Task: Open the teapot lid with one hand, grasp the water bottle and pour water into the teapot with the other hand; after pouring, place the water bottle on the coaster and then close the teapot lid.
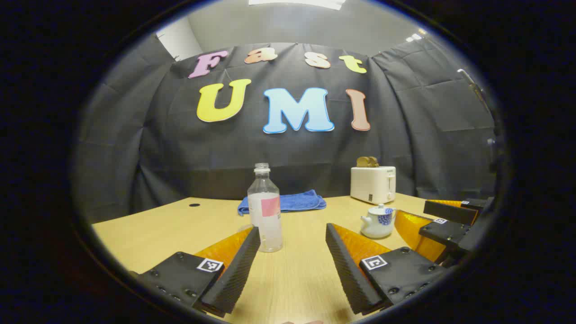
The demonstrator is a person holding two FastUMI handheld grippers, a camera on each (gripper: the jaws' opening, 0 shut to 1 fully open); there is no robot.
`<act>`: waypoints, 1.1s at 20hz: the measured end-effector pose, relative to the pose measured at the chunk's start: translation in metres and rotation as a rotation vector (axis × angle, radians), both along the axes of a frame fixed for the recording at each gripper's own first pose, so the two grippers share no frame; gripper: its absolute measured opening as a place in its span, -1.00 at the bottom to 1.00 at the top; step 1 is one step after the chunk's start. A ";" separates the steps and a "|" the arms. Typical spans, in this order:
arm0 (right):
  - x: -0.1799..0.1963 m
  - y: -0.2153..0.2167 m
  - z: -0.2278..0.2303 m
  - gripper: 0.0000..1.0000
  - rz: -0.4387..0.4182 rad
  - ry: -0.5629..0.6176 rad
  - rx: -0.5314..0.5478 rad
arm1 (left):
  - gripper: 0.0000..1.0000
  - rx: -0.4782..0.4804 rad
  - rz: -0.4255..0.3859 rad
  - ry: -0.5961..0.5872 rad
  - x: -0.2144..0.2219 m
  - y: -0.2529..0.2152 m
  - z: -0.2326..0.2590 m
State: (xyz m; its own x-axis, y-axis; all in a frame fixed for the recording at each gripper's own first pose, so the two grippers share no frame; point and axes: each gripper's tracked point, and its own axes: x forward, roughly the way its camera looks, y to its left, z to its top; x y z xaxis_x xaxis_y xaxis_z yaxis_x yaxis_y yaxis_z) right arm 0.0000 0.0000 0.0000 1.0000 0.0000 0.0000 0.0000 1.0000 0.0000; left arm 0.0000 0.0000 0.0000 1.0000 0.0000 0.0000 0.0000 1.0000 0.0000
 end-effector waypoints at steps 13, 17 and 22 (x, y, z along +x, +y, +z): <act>0.002 -0.005 0.000 0.72 -0.013 0.005 0.001 | 1.00 -0.002 0.076 0.010 0.011 0.013 0.002; 0.003 -0.003 0.000 0.72 0.017 0.002 0.000 | 1.00 -0.002 0.089 0.012 0.012 0.016 0.002; 0.010 -0.003 0.001 0.72 0.068 0.000 -0.003 | 1.00 -0.003 0.048 0.013 0.015 0.010 0.002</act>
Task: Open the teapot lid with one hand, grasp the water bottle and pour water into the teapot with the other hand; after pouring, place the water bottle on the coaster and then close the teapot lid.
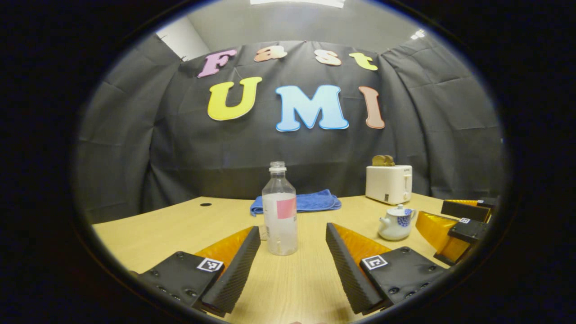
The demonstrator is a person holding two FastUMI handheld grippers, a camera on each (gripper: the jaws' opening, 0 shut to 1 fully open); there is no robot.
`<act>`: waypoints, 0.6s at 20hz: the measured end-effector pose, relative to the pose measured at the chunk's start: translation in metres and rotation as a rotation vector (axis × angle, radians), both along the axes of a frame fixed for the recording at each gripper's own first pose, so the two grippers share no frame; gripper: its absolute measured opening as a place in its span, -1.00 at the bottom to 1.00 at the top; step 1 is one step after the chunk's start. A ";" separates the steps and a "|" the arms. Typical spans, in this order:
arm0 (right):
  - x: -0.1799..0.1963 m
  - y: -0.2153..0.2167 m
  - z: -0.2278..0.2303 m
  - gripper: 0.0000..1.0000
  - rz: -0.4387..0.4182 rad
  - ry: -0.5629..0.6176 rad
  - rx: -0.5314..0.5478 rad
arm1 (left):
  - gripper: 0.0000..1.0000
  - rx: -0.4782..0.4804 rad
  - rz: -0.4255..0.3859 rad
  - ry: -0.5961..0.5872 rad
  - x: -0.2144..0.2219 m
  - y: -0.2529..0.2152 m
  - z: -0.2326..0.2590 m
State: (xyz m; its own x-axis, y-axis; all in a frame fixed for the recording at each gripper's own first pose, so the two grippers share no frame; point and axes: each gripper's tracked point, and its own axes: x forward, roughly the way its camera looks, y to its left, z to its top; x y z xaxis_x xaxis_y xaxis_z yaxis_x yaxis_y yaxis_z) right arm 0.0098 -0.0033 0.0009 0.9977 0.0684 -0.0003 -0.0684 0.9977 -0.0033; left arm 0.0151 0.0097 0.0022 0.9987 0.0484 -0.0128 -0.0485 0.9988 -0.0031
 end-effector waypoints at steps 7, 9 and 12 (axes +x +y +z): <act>0.048 -0.013 0.001 0.72 -0.013 0.003 0.000 | 1.00 0.000 -0.001 0.001 0.009 0.005 0.000; 0.063 -0.015 0.002 0.72 -0.024 0.001 0.000 | 1.00 0.000 0.002 0.002 0.012 0.007 0.001; 0.081 -0.014 0.002 0.72 -0.028 0.000 -0.001 | 1.00 0.000 -0.004 0.002 0.014 0.006 0.000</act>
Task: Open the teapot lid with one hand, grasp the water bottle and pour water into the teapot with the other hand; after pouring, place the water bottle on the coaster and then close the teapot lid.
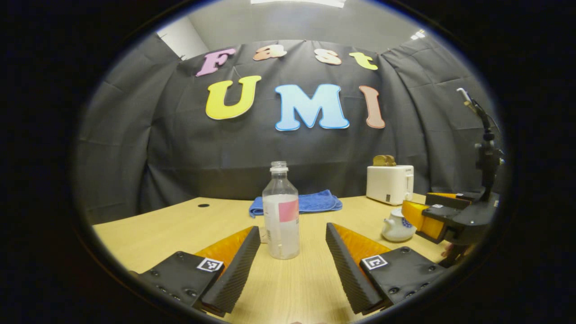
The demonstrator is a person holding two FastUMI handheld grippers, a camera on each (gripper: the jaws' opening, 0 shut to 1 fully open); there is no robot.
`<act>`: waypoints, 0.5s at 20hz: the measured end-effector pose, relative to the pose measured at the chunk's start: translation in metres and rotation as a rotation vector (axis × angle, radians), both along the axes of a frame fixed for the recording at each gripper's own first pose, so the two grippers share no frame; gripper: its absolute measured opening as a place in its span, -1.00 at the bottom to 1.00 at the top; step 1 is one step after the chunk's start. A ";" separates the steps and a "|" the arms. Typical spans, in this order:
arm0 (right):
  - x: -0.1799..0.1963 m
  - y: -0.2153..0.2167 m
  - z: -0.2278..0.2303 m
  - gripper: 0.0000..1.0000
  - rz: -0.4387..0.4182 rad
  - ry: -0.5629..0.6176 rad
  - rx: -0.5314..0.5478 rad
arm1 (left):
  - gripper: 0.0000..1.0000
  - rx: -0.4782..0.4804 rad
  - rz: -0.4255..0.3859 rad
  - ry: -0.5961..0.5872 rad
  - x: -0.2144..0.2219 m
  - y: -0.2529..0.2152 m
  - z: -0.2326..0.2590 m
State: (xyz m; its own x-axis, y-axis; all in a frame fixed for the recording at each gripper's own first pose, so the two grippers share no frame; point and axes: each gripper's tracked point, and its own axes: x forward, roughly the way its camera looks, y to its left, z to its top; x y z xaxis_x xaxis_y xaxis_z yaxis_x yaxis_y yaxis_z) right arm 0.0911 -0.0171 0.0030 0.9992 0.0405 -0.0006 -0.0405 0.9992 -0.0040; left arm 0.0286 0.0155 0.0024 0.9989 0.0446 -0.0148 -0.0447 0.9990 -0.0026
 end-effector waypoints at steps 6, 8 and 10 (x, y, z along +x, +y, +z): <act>0.024 0.003 0.002 0.58 0.004 0.003 0.000 | 1.00 0.000 -0.006 0.001 0.001 0.001 0.001; 0.028 0.001 0.000 0.22 -0.003 0.008 0.001 | 1.00 0.000 -0.017 0.003 0.002 -0.001 0.001; 0.027 0.001 -0.002 -0.08 -0.009 0.025 -0.007 | 1.00 0.000 -0.024 0.006 0.003 -0.002 0.001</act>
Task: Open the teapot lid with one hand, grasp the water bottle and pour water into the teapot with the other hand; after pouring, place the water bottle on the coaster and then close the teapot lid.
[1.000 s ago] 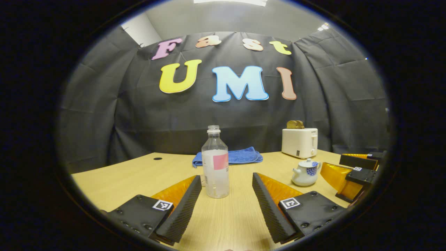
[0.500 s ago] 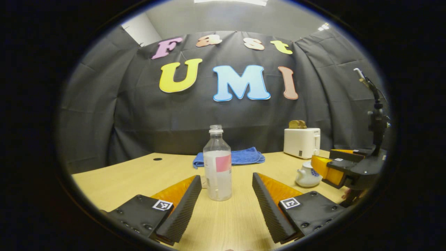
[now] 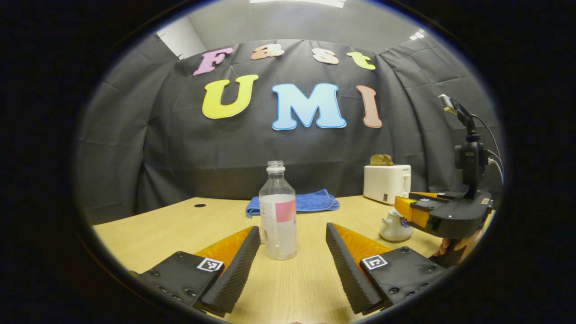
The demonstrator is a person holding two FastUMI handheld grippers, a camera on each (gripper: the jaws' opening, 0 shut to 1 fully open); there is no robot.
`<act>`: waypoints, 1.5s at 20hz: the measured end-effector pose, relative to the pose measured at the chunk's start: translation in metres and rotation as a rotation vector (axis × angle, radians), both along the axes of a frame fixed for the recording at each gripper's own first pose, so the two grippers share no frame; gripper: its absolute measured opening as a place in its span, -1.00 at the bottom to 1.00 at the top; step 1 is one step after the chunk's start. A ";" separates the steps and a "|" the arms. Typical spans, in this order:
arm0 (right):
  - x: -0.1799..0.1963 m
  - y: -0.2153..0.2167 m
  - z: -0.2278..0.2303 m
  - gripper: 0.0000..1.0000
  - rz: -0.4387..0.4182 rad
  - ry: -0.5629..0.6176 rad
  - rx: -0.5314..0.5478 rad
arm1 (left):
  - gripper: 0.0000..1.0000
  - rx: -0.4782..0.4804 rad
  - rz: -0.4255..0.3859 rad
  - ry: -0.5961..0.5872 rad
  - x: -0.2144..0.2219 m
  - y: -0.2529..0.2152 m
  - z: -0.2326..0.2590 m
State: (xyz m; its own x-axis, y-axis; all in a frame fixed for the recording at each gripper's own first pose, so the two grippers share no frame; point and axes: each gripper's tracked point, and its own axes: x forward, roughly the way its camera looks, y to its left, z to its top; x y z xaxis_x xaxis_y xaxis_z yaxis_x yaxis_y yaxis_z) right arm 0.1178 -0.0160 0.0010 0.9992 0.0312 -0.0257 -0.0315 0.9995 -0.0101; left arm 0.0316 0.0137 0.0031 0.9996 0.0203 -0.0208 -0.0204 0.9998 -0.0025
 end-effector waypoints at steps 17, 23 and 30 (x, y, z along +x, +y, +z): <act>0.012 0.000 -0.003 -0.96 -0.014 0.044 -0.040 | 1.00 0.001 -0.019 0.006 0.003 -0.002 0.000; 0.008 0.002 0.016 -0.96 -0.006 -0.013 -0.030 | 1.00 0.000 -0.010 -0.007 0.004 0.000 0.001; -0.024 0.009 0.045 -0.96 0.044 -0.083 0.000 | 1.00 0.001 -0.010 -0.009 0.017 0.002 0.001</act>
